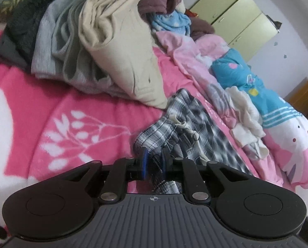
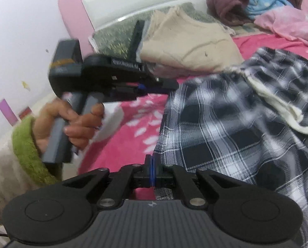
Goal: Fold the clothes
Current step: 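Grasp the plaid pants waistband with the left gripper while the right gripper grasps the fabric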
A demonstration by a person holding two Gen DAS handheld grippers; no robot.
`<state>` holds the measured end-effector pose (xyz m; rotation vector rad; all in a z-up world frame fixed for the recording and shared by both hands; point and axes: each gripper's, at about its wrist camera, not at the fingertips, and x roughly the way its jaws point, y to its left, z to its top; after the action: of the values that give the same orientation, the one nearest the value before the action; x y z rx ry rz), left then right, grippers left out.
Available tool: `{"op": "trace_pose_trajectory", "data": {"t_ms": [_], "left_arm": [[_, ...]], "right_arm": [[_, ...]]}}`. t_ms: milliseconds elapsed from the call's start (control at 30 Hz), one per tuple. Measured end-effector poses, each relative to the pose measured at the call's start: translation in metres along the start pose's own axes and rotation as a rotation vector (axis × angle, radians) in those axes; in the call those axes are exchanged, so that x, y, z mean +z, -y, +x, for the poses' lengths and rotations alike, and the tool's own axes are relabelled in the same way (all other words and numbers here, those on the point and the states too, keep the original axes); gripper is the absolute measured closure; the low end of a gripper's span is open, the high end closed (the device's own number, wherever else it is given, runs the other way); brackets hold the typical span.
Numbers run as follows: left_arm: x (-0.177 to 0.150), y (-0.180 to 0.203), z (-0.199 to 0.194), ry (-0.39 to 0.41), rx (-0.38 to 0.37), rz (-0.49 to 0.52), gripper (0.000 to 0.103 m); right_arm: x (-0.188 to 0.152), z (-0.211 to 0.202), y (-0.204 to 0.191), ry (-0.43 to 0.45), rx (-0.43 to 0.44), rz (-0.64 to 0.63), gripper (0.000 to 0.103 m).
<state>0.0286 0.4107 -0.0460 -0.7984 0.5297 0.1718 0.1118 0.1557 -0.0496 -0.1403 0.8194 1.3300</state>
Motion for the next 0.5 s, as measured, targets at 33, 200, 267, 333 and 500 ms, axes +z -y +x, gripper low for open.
{"op": "trace_pose_trajectory", "data": {"t_ms": [33,200,267,333,500], "left_arm": [[-0.002,0.0,0.001,-0.011,-0.003,-0.005,0.083],[-0.012,0.006,0.003,-0.035,0.008,0.014,0.054],[-0.016,0.011,0.006,-0.036,0.034,0.047,0.057],[-0.019,0.018,0.01,-0.037,0.092,0.111,0.079],[-0.019,0.018,0.014,-0.034,0.155,0.156,0.09]], "right_arm": [[-0.003,0.005,-0.002,-0.007,-0.013,-0.01,0.103],[-0.008,0.005,-0.007,0.02,0.0,-0.016,0.101],[-0.008,0.006,-0.008,0.018,0.009,-0.016,0.101],[-0.008,0.008,-0.009,0.014,0.024,-0.016,0.101],[-0.006,-0.001,-0.008,0.027,0.066,0.015,0.101]]}}
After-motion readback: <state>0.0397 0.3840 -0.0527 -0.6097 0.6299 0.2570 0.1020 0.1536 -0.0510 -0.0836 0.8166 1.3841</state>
